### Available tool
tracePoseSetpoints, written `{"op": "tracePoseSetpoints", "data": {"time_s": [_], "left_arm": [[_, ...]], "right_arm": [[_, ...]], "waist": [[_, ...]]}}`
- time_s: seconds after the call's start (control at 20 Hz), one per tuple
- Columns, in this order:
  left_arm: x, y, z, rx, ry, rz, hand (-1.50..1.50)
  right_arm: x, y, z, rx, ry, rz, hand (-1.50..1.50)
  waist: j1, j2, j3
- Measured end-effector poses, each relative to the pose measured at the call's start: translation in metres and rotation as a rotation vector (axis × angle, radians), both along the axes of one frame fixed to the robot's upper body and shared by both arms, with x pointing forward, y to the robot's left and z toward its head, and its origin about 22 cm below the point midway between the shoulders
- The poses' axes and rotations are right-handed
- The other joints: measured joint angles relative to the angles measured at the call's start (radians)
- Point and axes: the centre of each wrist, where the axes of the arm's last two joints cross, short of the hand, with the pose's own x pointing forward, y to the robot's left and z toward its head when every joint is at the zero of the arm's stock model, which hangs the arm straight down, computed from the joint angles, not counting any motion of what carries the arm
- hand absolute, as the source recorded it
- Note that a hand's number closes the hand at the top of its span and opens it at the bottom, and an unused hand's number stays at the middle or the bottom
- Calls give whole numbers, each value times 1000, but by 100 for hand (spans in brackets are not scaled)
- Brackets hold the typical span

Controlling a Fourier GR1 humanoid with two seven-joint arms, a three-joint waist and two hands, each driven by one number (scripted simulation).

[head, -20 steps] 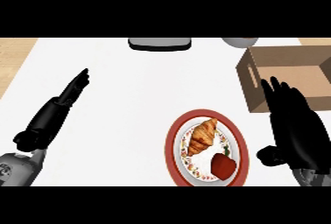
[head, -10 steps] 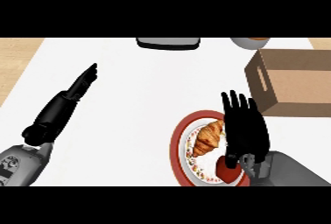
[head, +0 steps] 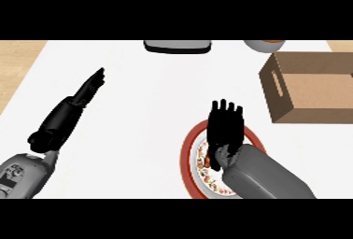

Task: Pick the croissant from the plate and place it in the cardboard box

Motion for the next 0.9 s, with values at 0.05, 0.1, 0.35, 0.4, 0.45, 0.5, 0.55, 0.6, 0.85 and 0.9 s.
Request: {"op": "tracePoseSetpoints", "data": {"time_s": [0.05,0.1,0.35,0.4,0.45,0.5,0.55,0.6,0.85,0.9], "left_arm": [[1,-2,0,-3,1,0,0],[1,0,1,-3,3,0,0],[1,4,-1,-3,7,14,0],[1,2,0,-1,4,12,0],[1,0,-1,-3,4,15,0],[2,1,0,-4,5,15,0],[3,3,1,-2,3,13,0],[3,3,1,-4,4,13,0],[1,3,-1,-8,4,12,0],[2,3,-2,-6,2,16,0]], "right_arm": [[4,7,-1,1,10,-7,-150],[7,13,-4,-5,22,-13,-150],[20,35,-14,-65,50,-34,-150],[22,38,-16,-81,52,-39,-150],[24,40,-18,-95,52,-39,-150],[27,42,-17,-104,50,-44,-150],[29,44,-17,-114,52,-46,-150],[30,44,-19,-123,54,-52,-150],[38,43,-25,-158,73,-80,-150],[39,43,-27,-171,75,-82,-150]], "waist": [[-2,0,1],[-3,-1,1],[-12,-3,3],[-12,-4,3],[-12,-4,4],[-11,-4,4],[-11,-3,4],[-13,-4,4],[-15,-5,5],[-18,-4,5]]}}
